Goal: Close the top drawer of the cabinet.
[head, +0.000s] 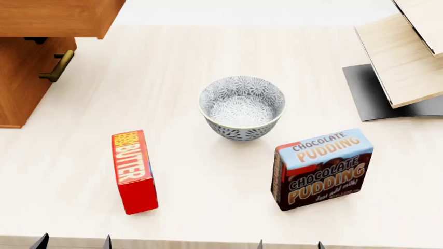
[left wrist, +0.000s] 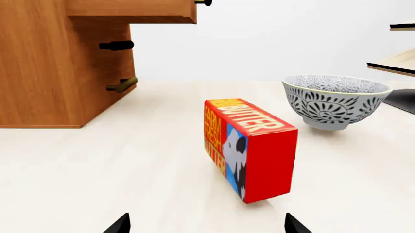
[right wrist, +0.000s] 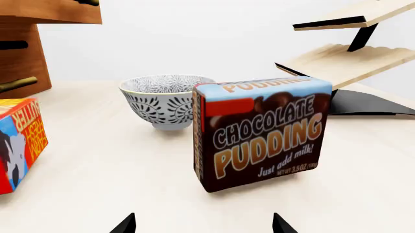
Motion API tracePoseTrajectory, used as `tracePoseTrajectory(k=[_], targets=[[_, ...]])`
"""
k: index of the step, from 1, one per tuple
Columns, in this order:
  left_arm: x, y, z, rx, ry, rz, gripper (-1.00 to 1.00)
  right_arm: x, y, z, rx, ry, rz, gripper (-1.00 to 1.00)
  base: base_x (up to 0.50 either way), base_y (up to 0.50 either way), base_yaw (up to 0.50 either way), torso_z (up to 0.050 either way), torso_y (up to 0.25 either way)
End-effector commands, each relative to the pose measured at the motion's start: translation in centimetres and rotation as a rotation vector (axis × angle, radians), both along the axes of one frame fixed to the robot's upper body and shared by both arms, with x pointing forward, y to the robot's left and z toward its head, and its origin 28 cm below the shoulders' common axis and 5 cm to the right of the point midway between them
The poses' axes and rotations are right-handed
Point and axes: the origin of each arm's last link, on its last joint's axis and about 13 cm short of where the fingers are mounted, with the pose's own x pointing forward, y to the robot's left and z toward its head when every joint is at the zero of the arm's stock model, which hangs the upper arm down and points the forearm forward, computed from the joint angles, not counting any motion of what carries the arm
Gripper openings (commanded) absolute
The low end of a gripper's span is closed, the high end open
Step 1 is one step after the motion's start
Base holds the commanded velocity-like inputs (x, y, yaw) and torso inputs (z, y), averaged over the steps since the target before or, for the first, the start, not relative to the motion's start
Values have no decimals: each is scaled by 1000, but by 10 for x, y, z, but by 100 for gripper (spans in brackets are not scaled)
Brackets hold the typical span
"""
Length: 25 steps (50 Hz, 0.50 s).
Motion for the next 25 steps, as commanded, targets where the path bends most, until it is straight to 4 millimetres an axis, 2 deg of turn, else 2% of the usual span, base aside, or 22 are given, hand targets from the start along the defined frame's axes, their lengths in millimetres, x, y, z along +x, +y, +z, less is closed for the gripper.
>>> tracePoseTrajectory(k=[1,15,19,23,25], targets=[[0,0,0,0,0,0,100,0,0,0,0,0,0,100,0,0,0,0,0],[-7,-1,4,-3,-15,-3,100,-2,-2,1,9,9,-41,100,0,0,0,0,0],[-12,1,15,-51,-40,13,100,-6,-1,7,22,-13,-44,100,0,0,0,0,0],[-13,2,32,-61,-83,20,100,-8,-1,25,27,-65,-43,100,0,0,0,0,0],[-13,2,32,-61,-83,20,100,-8,-1,25,27,-65,-43,100,0,0,0,0,0]])
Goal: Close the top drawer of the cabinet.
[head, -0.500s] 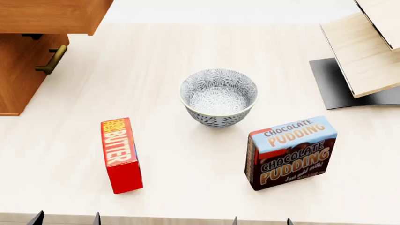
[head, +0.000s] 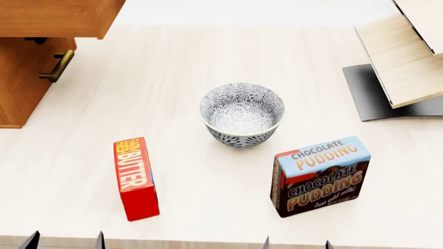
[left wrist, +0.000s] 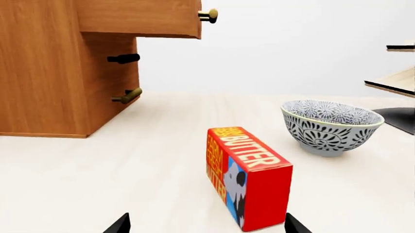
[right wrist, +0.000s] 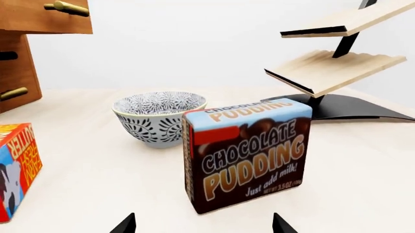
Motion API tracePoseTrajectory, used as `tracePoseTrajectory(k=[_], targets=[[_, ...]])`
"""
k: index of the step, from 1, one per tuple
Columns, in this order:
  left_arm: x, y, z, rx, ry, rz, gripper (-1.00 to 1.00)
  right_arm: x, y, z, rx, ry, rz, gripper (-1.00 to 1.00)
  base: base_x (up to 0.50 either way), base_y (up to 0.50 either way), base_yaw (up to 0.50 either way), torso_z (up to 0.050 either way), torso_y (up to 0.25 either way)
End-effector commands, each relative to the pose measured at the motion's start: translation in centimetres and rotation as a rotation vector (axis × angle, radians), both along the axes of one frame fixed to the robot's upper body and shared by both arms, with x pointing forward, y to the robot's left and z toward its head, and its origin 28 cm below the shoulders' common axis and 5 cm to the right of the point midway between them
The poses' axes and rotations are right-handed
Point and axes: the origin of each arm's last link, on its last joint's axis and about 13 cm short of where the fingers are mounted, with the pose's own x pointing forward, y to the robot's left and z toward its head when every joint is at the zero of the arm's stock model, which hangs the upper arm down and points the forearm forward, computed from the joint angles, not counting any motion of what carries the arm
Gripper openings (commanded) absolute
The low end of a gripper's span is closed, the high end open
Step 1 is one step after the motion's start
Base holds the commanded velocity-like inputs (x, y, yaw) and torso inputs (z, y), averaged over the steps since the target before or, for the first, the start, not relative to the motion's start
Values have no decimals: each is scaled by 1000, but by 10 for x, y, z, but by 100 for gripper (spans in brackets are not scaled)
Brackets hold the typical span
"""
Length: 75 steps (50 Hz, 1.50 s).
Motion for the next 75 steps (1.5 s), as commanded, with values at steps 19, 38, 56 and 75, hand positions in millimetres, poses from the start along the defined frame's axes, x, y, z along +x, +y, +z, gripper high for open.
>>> tracePoseTrajectory(k=[19,38,56,75], targets=[[-31,6,104,5,-281,30,100,-18,2,103,36,-284,1,100,0,0,0,0,0],[-46,3,132,-11,-369,12,100,-27,2,130,33,-332,-25,100,0,0,0,0,0],[-45,0,128,-8,-361,6,100,-29,2,132,37,-340,6,100,311,0,0,0,0],[-44,0,125,-12,-355,8,100,-27,2,126,38,-320,17,100,500,0,0,0,0]])
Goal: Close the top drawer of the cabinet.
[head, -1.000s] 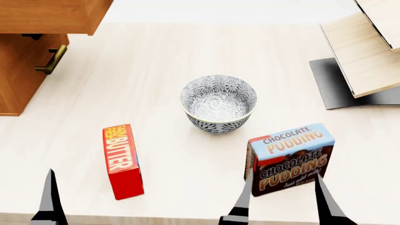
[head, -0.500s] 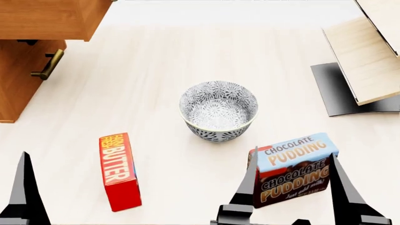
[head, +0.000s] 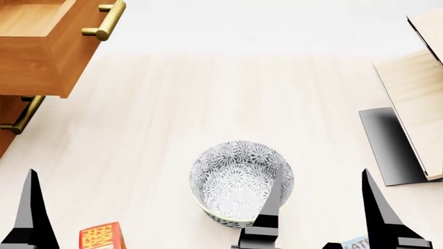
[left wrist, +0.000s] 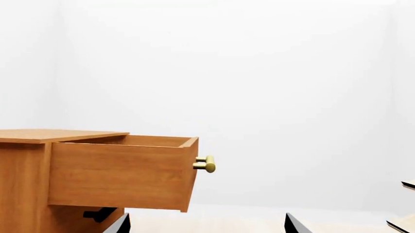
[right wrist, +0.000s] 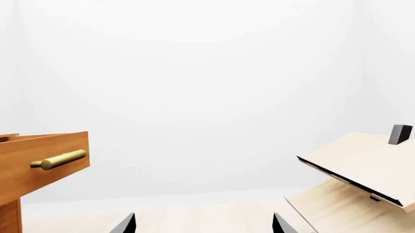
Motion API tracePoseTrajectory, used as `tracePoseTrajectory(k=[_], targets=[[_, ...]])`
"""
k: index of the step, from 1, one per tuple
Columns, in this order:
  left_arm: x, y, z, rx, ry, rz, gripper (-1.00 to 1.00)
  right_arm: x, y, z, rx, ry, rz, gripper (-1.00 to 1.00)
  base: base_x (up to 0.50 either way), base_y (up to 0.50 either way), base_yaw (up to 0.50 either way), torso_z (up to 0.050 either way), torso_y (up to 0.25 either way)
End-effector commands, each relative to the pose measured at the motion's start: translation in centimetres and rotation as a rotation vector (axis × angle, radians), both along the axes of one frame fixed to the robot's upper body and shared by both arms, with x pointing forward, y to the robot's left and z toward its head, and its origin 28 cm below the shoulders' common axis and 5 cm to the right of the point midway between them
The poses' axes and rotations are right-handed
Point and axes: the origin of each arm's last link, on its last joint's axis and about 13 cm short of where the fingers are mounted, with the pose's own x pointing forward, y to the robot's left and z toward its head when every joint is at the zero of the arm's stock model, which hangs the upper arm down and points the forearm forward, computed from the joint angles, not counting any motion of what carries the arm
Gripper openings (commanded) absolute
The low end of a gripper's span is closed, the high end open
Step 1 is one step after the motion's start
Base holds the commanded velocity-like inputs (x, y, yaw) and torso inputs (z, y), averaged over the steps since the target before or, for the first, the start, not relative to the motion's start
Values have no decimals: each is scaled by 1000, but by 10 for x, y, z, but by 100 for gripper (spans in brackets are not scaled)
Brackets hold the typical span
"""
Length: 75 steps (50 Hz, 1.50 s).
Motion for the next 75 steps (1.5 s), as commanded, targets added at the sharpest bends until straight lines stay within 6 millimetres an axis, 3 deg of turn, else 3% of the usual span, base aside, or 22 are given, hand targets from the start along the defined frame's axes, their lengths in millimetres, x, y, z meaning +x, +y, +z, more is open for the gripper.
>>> tracePoseTrajectory(k=[1,15,30,37,45,46,48,51,52,54,55,58,63,75], targets=[[0,0,-2,-2,3,2,100,0,1,-1,0,7,8,100,500,0,0,0,0],[2,0,-4,-4,12,3,100,1,1,-1,16,-6,0,100,500,0,0,0,1],[2,1,-4,-1,12,8,100,-2,1,3,10,-39,5,100,0,0,0,0,0],[12,-2,-4,7,17,-19,100,-1,0,3,9,-38,2,100,0,0,0,0,0],[43,-15,5,26,41,-66,100,-1,-3,2,18,-31,-2,100,0,0,0,0,0],[66,-29,13,52,42,-118,100,-4,-10,9,27,-51,-30,100,0,0,0,0,0],[82,-35,12,85,50,-129,100,-5,-12,11,33,-56,-40,100,0,0,0,0,0],[91,-39,12,90,54,-135,100,-5,-12,12,37,-57,-42,100,0,0,0,0,0],[108,-96,36,3,-80,-335,100,-13,-11,27,92,-103,-6,100,0,0,0,0,0],[153,-121,68,147,-139,-372,100,-14,-12,30,94,-109,-4,100,0,0,0,0,0],[179,-119,91,201,-145,-323,100,-15,-12,30,94,-110,-5,100,0,0,0,0,0],[221,-96,25,284,213,-172,100,-15,-13,30,96,-113,-8,100,0,0,0,0,0],[222,-96,25,290,223,-164,100,-16,-14,32,97,-121,-9,100,0,0,0,0,0],[225,-72,29,248,235,-105,100,-14,-10,29,93,-111,7,100,0,0,0,0,0]])
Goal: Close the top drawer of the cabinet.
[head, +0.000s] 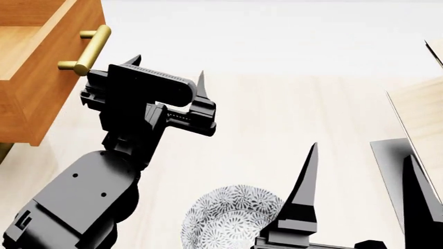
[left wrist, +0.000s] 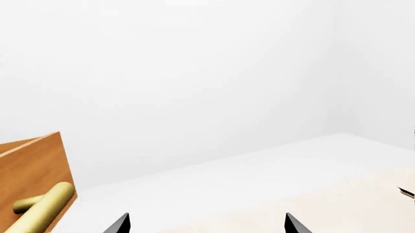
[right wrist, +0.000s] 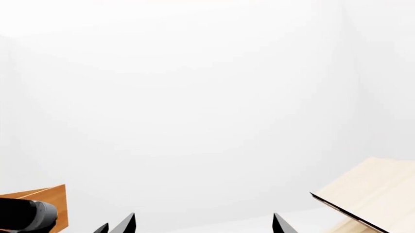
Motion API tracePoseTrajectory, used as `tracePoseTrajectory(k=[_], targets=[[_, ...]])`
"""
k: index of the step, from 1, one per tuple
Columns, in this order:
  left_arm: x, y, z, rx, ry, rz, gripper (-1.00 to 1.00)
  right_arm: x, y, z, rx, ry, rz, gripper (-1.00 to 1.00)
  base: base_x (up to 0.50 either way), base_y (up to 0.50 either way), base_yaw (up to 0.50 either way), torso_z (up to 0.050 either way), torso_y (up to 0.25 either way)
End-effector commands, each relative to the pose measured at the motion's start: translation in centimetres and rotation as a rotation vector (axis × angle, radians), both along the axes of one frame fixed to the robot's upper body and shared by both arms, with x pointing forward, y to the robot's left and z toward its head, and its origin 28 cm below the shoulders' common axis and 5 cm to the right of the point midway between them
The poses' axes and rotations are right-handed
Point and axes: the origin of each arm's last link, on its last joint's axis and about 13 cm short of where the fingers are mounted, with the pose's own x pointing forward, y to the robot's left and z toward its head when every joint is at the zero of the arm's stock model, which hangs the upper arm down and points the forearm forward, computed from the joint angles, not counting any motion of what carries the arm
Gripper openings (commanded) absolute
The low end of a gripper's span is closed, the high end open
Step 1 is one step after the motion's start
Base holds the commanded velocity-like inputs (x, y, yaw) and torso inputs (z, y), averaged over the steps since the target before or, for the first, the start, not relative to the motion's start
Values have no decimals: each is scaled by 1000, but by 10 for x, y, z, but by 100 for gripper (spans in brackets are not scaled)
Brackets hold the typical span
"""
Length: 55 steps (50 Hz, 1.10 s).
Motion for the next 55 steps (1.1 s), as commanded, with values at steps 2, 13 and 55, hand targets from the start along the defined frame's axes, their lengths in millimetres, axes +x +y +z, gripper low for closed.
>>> tracePoseTrajectory(k=[2,13,55], targets=[[18,20,6,37,28,88,100,-1,2,1,3,-7,16,100,0,0,0,0,0],[19,39,2,37,33,143,100,0,3,0,0,-2,19,100,0,0,0,0,0],[14,109,-7,32,62,353,100,2,7,-5,-13,17,41,100,0,0,0,0,0]])
